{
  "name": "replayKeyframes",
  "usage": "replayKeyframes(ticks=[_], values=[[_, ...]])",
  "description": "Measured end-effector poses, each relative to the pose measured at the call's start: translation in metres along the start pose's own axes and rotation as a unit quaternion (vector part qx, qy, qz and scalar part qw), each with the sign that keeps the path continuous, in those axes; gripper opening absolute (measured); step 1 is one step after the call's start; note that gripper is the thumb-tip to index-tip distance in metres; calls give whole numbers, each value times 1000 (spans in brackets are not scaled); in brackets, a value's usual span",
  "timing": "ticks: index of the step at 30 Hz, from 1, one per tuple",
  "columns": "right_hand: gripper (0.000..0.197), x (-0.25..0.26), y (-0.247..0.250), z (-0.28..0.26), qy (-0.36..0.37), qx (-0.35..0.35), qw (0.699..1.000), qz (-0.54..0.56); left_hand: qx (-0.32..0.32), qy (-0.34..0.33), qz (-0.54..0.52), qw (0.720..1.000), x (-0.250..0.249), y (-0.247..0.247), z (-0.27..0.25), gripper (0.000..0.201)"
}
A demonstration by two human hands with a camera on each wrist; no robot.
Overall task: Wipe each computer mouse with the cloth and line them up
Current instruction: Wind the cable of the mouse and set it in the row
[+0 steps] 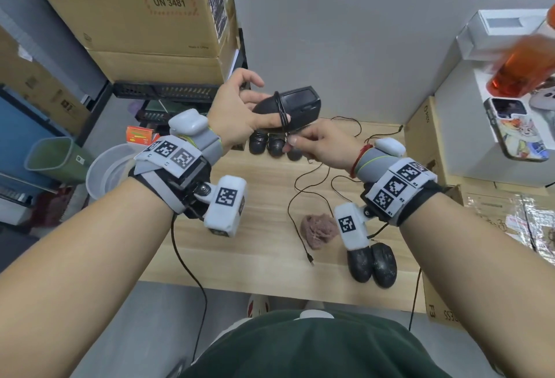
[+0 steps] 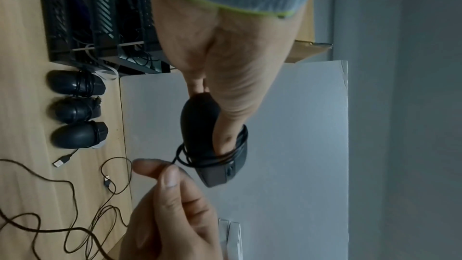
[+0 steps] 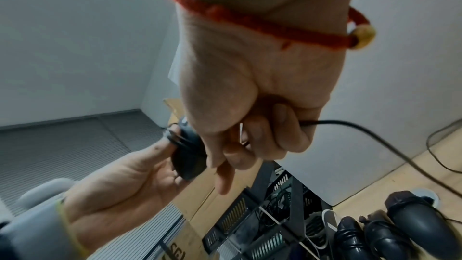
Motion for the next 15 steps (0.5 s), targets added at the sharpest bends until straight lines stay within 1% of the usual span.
replayKeyframes(ticks=[3,6,8,9,11,13,15], values=[[24,12,-3,-6,5,33,999,-40,-32,6,21,999,8,10,6,64],[24,26,7,-9,18,31,999,-31,-35,38,93,994,19,18,8,68],[26,32,14,-10,26,20,999,-15,-22,57,156,986,26,20,6,72],[27,35,19,-10,28,12,999,-13,-6,63,189,980,31,20,6,72],[28,35,28,-8,29,-9,999,-21,46,78,222,971,39,13,5,71],[29,32,35,-5,27,-29,999,-17,102,94,223,965,41,2,-2,70],[29,28,41,-3,17,-44,999,-14,152,93,216,960,38,-11,-9,70]])
Point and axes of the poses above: each hand's wrist, its own z-axis towards the middle knuckle, its own y-axis out of the back of the hand, x = y × z, the point moved 7 cm from there along z, towards the middle knuckle, and after that the axes turned 12 degrees about -z, right-handed, at the moved point
